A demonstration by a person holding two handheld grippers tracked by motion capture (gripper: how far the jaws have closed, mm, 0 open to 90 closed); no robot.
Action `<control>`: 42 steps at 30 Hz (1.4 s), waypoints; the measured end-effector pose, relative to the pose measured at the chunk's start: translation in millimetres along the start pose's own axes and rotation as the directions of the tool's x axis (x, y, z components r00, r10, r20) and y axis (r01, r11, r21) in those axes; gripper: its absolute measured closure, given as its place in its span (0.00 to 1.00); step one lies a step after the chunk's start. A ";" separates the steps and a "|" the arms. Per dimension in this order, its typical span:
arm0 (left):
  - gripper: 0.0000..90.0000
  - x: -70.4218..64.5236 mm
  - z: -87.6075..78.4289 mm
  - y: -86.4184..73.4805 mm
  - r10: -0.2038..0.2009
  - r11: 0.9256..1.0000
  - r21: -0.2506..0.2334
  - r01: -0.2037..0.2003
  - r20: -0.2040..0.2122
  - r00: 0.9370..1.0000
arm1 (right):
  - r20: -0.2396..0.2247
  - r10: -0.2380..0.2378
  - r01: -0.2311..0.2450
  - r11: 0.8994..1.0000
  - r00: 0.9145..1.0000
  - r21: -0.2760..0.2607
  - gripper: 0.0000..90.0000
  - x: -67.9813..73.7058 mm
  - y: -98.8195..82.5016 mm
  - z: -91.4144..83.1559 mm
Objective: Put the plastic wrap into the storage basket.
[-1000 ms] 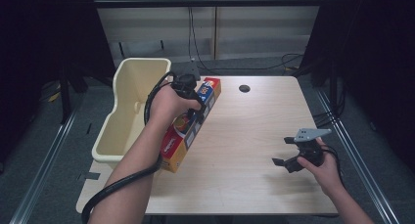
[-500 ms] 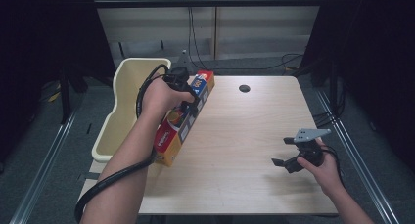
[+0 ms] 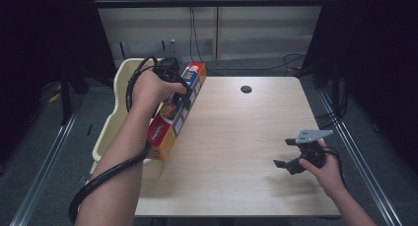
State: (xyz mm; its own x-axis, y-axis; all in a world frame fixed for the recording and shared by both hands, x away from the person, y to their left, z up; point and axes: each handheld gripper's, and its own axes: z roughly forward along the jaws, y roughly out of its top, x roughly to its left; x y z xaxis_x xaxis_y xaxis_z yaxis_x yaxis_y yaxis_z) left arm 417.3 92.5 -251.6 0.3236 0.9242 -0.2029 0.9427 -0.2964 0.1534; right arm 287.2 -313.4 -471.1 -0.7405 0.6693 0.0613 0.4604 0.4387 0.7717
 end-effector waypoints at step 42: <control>0.46 40.5 -41.4 -23.0 -0.097 0.993 -0.065 0.094 -0.047 0.994 | 0.008 -0.001 0.001 1.000 1.000 -0.006 0.03 0.8 0.8 -1.5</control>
State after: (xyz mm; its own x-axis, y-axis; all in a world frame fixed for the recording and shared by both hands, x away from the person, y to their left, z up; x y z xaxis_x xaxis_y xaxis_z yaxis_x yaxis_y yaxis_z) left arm 405.3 146.8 -223.3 0.2264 0.9589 -0.1708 0.9616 -0.1921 0.1961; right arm 286.3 -313.3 -469.5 -0.7372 0.6734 0.0555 0.4566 0.4360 0.7755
